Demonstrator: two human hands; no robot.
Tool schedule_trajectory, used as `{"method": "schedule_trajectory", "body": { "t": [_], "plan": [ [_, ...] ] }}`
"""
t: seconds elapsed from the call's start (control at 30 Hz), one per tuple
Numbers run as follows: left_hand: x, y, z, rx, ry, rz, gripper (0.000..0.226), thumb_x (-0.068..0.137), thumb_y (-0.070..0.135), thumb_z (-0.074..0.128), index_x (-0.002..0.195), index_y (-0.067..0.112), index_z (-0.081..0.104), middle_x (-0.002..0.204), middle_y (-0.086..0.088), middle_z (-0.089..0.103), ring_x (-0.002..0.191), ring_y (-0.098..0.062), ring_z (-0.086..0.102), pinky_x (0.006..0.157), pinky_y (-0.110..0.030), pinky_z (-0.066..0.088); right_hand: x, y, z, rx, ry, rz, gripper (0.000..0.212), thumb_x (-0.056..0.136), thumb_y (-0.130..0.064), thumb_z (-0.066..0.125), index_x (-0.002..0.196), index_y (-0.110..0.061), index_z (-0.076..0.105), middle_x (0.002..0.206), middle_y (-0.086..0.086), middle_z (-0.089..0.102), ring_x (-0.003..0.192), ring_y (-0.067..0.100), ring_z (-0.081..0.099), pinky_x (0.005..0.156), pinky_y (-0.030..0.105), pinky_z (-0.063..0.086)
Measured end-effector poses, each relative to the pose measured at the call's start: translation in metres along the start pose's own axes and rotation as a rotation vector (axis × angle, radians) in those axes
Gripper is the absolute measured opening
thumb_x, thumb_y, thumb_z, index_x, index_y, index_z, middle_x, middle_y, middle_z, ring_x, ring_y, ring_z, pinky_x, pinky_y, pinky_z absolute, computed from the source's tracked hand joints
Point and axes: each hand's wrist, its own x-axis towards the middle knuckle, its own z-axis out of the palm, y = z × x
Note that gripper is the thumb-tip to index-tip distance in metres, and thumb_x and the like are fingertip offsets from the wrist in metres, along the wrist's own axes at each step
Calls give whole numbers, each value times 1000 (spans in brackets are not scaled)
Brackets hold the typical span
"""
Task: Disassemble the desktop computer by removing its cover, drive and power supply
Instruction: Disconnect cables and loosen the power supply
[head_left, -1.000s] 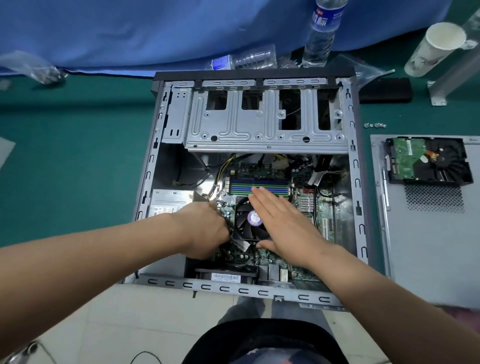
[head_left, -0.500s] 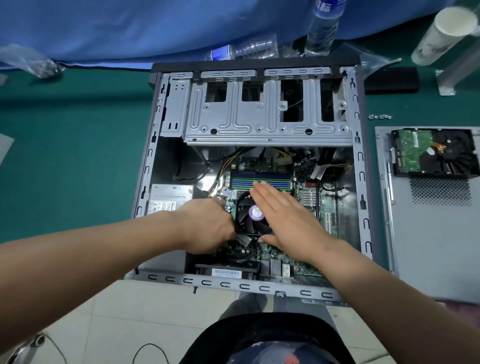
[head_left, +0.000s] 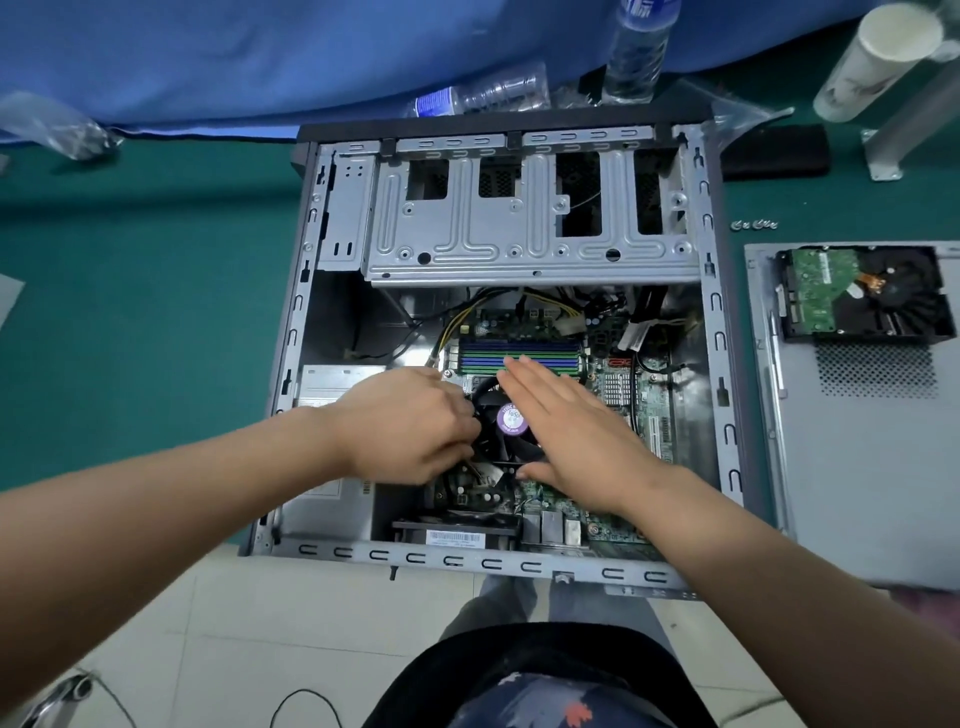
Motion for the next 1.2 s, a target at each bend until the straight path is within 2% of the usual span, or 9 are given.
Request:
{"method": "schedule_trajectory", "body": {
  "t": [0.13, 0.27, 0.37, 0.43, 0.53, 0.67, 0.9, 1.07, 1.2],
  "plan": [
    [-1, 5, -1, -47, 151, -49, 23, 91, 36, 50, 80, 17, 56, 78, 1, 58, 77, -21, 56, 73, -31, 44, 1, -3, -1, 35, 46, -15, 93, 85, -44, 62, 151, -24, 0, 158, -6, -12, 144, 8, -13, 115, 31, -13],
    [-1, 8, -2, -75, 244, -133, 27, 89, 37, 46, 79, 14, 56, 81, -1, 55, 78, -20, 49, 72, -32, 38, -4, -10, -5, 144, 85, -90, 60, 85, -34, 59, 140, -28, 37, 159, -5, 1, 144, 9, -11, 115, 32, -15],
    [-3, 10, -3, -95, 291, -192, 30, 87, 37, 39, 79, 12, 55, 89, -3, 56, 83, -21, 48, 82, -33, 39, -8, -21, -10, 339, 37, -52, 36, 88, -20, 56, 124, -21, 56, 145, -2, 37, 138, 12, 18, 116, 34, 11],
    [-6, 11, -3, -80, 304, -227, 31, 87, 36, 38, 83, 11, 57, 100, -3, 58, 92, -22, 50, 93, -35, 37, -10, -33, -13, 511, -18, -7, 24, 88, -11, 53, 109, -20, 59, 108, -4, 56, 104, 13, 49, 90, 23, 38],
    [-16, 15, -2, -72, 330, -310, 29, 85, 31, 45, 96, 9, 60, 120, -6, 57, 112, -25, 51, 103, -38, 34, -8, -57, -14, 772, -92, 109, 17, 89, -8, 48, 97, -23, 51, 75, -9, 51, 60, 6, 44, 54, 16, 37],
    [-48, 25, 4, -159, 429, -449, 45, 79, 17, 64, 120, 2, 55, 134, -15, 49, 123, -32, 46, 105, -41, 38, -2, -90, -6, 1117, -32, 230, 47, 93, -14, 50, 138, -21, 40, 122, -1, 59, 97, 10, 56, 95, 34, 47],
    [-135, 45, 23, -182, 384, -519, 63, 86, 50, 44, 128, 3, 51, 140, -11, 44, 128, -27, 42, 109, -36, 34, -6, -131, -8, 631, 65, 74, 86, 90, -36, 56, 149, -32, -6, 148, 3, 38, 123, 20, 50, 100, 32, 42],
    [-144, 46, 46, -25, 188, -454, 108, 76, 79, 34, 148, 13, -12, 155, -2, -22, 144, -15, -24, 116, -25, -16, -9, -157, 11, 102, 92, 106, 125, 71, -64, 66, 148, -10, -16, 158, 13, -9, 142, 27, 21, 113, 39, 23],
    [-136, 55, 52, 70, 245, -519, 108, 79, 58, 64, 150, 3, 4, 159, -12, -2, 146, -29, -9, 120, -37, -2, -6, -171, 29, -143, 259, 188, 121, 75, -56, 68, 147, -1, -12, 156, 21, 3, 137, 29, 31, 109, 39, 28]
  ]
}}
